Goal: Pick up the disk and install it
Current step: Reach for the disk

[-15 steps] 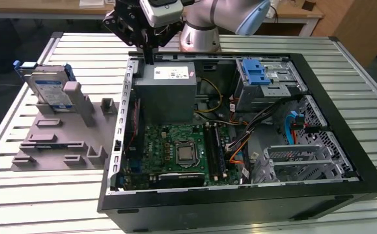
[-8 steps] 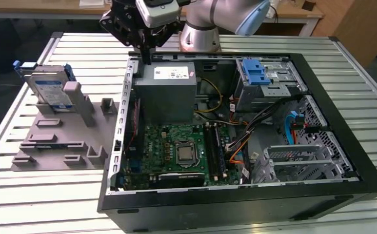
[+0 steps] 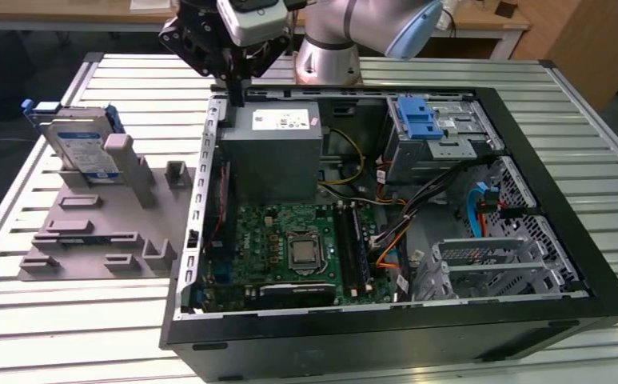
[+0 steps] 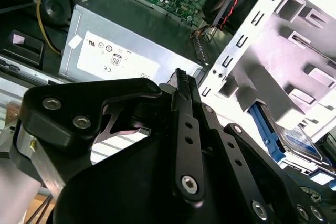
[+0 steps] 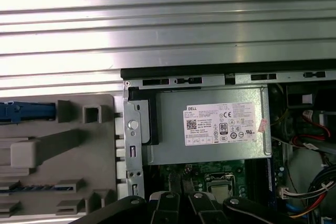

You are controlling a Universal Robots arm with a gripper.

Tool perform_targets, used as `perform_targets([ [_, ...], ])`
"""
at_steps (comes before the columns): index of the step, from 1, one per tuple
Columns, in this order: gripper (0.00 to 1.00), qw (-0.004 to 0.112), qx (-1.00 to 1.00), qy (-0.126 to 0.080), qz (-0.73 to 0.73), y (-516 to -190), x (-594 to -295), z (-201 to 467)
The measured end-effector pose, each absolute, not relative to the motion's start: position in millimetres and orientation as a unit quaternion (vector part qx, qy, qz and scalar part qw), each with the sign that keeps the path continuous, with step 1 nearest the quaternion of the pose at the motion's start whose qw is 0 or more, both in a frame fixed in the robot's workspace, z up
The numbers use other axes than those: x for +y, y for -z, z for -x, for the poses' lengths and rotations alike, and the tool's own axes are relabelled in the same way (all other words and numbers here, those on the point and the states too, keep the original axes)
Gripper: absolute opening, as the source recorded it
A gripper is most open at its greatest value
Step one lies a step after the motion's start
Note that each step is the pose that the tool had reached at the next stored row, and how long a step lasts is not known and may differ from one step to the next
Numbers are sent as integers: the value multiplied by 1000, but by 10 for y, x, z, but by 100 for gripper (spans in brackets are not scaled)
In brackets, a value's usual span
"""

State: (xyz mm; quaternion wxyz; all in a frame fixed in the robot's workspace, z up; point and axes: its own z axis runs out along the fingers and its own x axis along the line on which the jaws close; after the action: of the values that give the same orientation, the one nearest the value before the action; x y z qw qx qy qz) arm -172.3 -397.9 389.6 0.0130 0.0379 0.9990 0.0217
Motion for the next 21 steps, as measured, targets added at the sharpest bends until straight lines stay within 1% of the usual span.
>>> perform_targets([
  [21,15,13,999,-22,-38,-3881,-3978,1869],
])
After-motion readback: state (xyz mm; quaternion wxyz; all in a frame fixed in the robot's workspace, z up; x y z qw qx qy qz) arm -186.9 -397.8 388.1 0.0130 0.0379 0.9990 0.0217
